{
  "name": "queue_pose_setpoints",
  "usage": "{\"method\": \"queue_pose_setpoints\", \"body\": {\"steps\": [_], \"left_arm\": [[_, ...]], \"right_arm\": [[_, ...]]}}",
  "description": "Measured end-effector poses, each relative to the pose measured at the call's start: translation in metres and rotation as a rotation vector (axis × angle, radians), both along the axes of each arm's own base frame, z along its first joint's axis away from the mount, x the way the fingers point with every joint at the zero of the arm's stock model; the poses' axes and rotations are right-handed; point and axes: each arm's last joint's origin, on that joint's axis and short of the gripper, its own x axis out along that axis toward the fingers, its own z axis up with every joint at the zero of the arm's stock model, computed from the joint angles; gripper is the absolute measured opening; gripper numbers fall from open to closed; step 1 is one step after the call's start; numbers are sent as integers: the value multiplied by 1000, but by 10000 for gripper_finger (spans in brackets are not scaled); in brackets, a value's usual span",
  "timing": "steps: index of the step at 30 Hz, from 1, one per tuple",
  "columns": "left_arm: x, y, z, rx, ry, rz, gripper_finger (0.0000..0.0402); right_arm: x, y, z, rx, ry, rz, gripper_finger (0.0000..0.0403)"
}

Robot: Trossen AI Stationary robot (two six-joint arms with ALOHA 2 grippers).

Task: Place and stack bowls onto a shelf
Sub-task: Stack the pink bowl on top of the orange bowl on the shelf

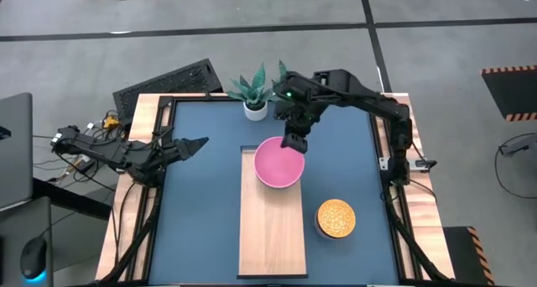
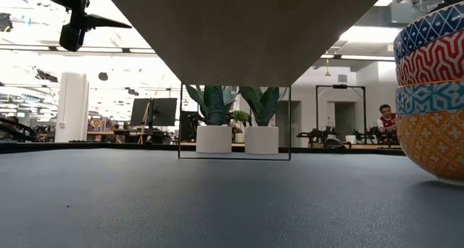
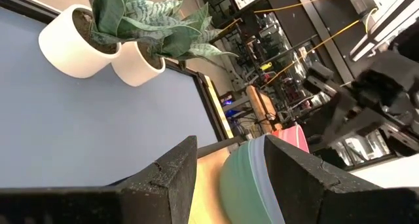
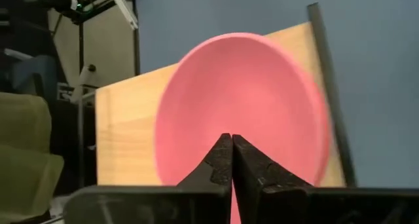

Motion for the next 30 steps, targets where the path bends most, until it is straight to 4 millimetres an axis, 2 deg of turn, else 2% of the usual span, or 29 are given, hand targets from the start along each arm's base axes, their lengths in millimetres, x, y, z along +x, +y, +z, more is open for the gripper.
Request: {"method": "queue_pose_setpoints", "body": {"steps": [5, 10, 14, 19, 23, 26, 30], "left_arm": [[0, 0, 0, 0, 0, -1, 165], [0, 0, -1, 1, 8, -9, 165], [0, 0, -2, -9, 14, -9, 165], [0, 0, -2, -11, 14, -9, 165], [0, 0, -2, -12, 13, -8, 165], [0, 0, -2, -13, 12, -7, 165], [0, 0, -2, -13, 12, -7, 165]], "right_arm": [[-3, -18, -5, -7, 4, -8, 22], [-2, -37, -20, 46, 43, -35, 17], [0, -41, -31, 47, 64, -27, 29], [3, -41, -38, 76, 70, -22, 23], [-5, -43, -28, 95, 63, -74, 25], [-21, -38, -13, 91, 47, -104, 39], [-42, -20, 4, -4, 70, -138, 46]]}}
